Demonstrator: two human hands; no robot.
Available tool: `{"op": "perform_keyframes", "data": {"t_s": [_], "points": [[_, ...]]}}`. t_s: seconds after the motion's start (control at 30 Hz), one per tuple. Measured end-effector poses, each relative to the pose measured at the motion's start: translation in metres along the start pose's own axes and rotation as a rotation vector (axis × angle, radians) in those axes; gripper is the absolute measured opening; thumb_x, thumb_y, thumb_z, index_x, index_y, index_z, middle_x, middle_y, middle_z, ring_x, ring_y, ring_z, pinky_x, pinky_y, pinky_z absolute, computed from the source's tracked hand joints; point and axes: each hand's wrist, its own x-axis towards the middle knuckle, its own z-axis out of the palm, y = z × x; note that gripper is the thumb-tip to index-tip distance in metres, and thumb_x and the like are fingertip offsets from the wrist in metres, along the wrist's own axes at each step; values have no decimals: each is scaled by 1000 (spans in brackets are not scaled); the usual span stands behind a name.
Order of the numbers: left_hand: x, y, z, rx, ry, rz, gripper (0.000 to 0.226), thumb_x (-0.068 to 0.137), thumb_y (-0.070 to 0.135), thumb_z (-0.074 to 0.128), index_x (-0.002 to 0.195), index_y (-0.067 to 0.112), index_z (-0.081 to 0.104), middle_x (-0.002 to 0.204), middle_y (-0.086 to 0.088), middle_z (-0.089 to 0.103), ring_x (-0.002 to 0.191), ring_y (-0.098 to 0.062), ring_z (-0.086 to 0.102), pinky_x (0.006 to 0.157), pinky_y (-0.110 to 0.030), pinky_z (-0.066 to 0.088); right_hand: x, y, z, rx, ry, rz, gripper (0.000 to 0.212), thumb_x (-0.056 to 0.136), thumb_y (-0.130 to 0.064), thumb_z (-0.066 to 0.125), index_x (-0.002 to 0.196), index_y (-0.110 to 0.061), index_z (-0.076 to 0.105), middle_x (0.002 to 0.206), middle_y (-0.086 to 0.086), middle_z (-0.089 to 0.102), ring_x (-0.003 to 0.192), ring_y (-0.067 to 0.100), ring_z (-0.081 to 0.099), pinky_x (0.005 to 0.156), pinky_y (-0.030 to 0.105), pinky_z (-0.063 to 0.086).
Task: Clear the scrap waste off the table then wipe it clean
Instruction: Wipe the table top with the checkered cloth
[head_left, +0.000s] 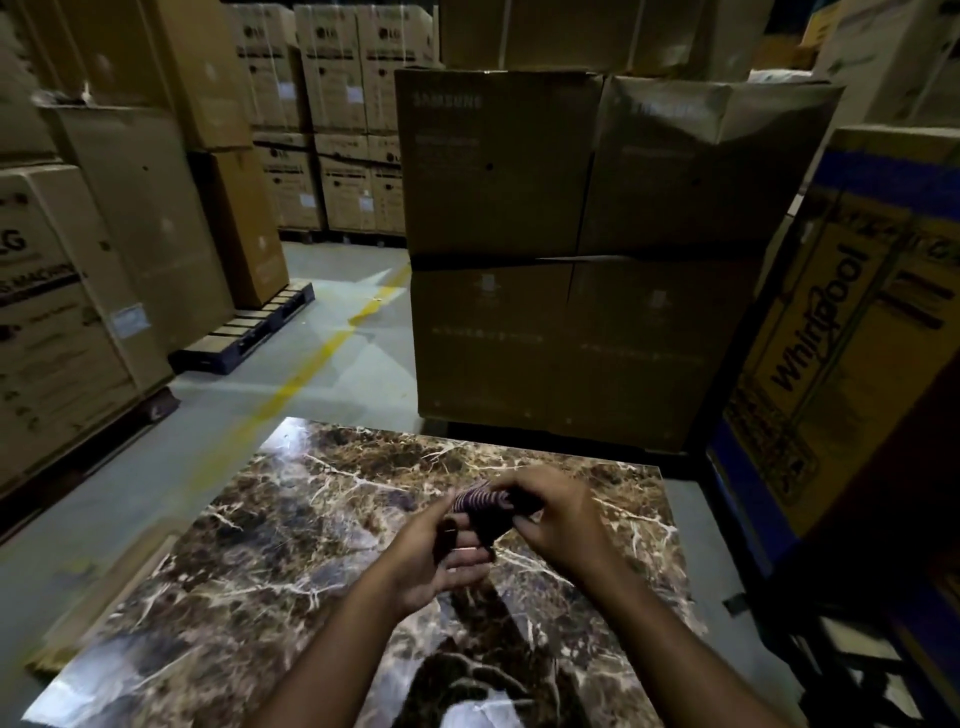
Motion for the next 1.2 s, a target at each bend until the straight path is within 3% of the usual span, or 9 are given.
{"op": "perform_keyframes", "data": {"t_s": [0.1, 0.2, 0.3, 0.4, 0.53, 0.77, 0.9, 1.03, 1.2], "points": [[6, -3, 9, -118, -69, 2, 59, 101, 51, 49, 124, 0, 66, 118, -23, 69, 101, -33, 69, 84, -44, 57, -26, 0, 18, -249, -11, -356, 20, 88, -19, 77, 104, -26, 69, 100, -10, 72, 92, 11, 62, 78, 34, 48], [11, -11, 16, -117, -67, 80, 46, 89, 22, 67, 127, -3, 59, 101, -18, 71, 76, -23, 68, 57, -29, 55, -51, 3, 23, -274, -18, -459, 12, 99, -32, 66, 106, -26, 72, 112, -12, 72, 104, 12, 63, 88, 36, 49], [11, -20, 16, -38, -64, 183, 36, 92, 4, 64, 127, 1, 56, 103, -19, 73, 80, -27, 71, 58, -31, 55, -70, 1, 19, -183, -5, -214, 26, 90, -45, 72, 114, -36, 71, 130, -25, 63, 130, 12, 50, 105, 39, 37], [7, -22, 16, 23, -78, 233, 41, 92, -1, 65, 130, 9, 56, 117, -19, 72, 98, -31, 72, 72, -40, 58, -62, -5, 9, 39, 80, 301, 48, 85, -48, 73, 130, -46, 57, 141, -30, 46, 132, 3, 37, 100, 18, 29], [6, -28, 23, 116, -134, 268, 47, 90, -5, 66, 133, 12, 56, 125, -21, 68, 116, -37, 66, 96, -52, 55, -27, 5, 6, 637, -54, 759, 69, 87, -39, 78, 142, -41, 35, 138, -11, 53, 114, 8, 61, 90, 34, 58], [5, -37, 20, 171, -91, 267, 49, 93, -8, 63, 133, 19, 57, 127, -14, 68, 115, -28, 67, 83, -37, 57, -7, 24, 7, 895, -68, 885, 58, 81, 4, 79, 129, -13, 51, 112, 13, 74, 99, 25, 74, 82, 41, 62], [4, -48, 10, 207, -35, 291, 43, 94, 0, 65, 133, 17, 58, 123, -9, 70, 116, -27, 67, 94, -46, 57, 5, 31, 5, 886, -59, 899, 61, 73, 5, 84, 124, -12, 55, 108, 15, 75, 97, 26, 74, 84, 47, 62], [5, -55, -5, 154, 55, 315, 38, 97, 8, 64, 132, 21, 58, 126, -11, 69, 116, -28, 67, 91, -44, 57, 28, 22, 15, 863, -74, 855, 40, 74, 7, 83, 109, -5, 66, 94, 8, 77, 83, 15, 76, 70, 28, 62], [-7, -72, -51, 109, 205, 370, 35, 94, 17, 70, 122, 37, 65, 125, -11, 69, 118, -32, 64, 95, -53, 56, 45, -1, 60, 881, -197, 867, 24, 84, -2, 78, 106, 1, 70, 102, 13, 76, 94, 27, 74, 80, 39, 62]]}}
